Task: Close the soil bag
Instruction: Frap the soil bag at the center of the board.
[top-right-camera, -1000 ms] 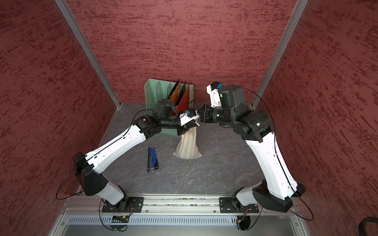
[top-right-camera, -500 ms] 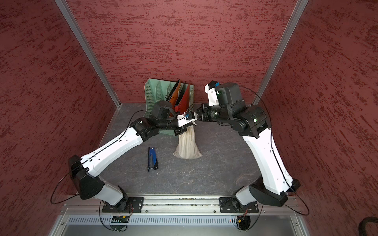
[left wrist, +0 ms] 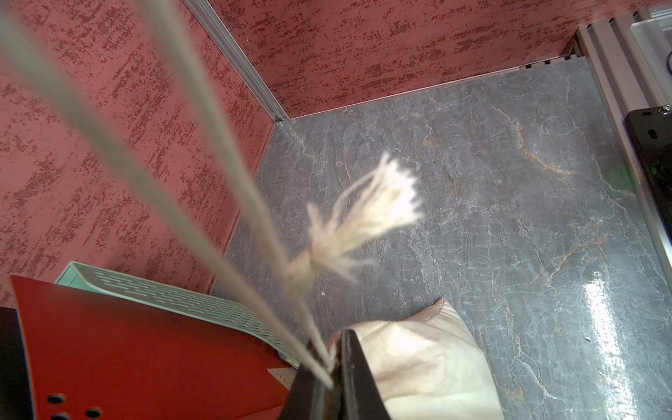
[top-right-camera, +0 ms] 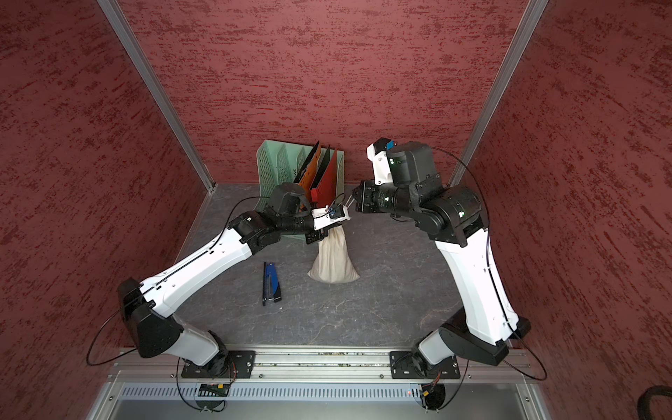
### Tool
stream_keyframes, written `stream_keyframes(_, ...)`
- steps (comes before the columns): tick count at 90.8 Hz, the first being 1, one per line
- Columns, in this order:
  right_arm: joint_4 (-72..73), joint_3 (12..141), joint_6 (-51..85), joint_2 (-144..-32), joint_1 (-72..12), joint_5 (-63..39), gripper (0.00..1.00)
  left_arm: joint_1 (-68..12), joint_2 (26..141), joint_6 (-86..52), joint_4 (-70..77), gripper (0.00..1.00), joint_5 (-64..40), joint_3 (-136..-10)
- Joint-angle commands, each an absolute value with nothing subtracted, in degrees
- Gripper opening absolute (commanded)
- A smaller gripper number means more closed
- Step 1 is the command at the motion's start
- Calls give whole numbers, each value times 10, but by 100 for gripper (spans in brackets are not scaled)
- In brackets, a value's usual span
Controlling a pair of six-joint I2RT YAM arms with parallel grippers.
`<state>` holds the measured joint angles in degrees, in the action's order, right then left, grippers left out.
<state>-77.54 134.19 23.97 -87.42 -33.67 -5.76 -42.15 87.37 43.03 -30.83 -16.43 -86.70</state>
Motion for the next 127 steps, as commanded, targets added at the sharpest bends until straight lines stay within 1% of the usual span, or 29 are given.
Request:
stream_keyframes(1,-723,1393,221,-856,-338,-24,0,-402,871,435,-403,10,-127,-832)
stream_keyframes(26,-721,1396,217,-850,-325,-25,0,-396,854,439,-427,9,-119,-806)
stream_keyframes(40,-719,1413,217,-859,-323,-32,0,-396,857,447,-439,13,-90,-813)
stream_keyframes(64,-715,1432,216,-870,-318,-43,0,-397,868,457,-455,15,-45,-823)
stream_keyframes(89,-732,1431,214,-864,-289,-41,0,-390,858,453,-468,15,-59,-818)
stream_keyframes(96,-736,1431,215,-861,-276,-45,0,-389,856,450,-472,15,-60,-820)
stream_keyframes(102,-739,1430,215,-859,-266,-43,0,-389,855,448,-476,11,-64,-821)
stream_keyframes(105,-745,1427,214,-859,-262,-41,0,-389,855,444,-477,8,-66,-823)
stream_keyframes(112,-756,1384,207,-849,-240,-36,0,-388,856,434,-490,0,-84,-834)
stream_keyframes(120,-748,1271,207,-815,-214,-31,0,-390,859,418,-506,0,-102,-856)
stream_keyframes(127,-705,1162,214,-779,-207,-34,0,-394,855,408,-521,0,-124,-875)
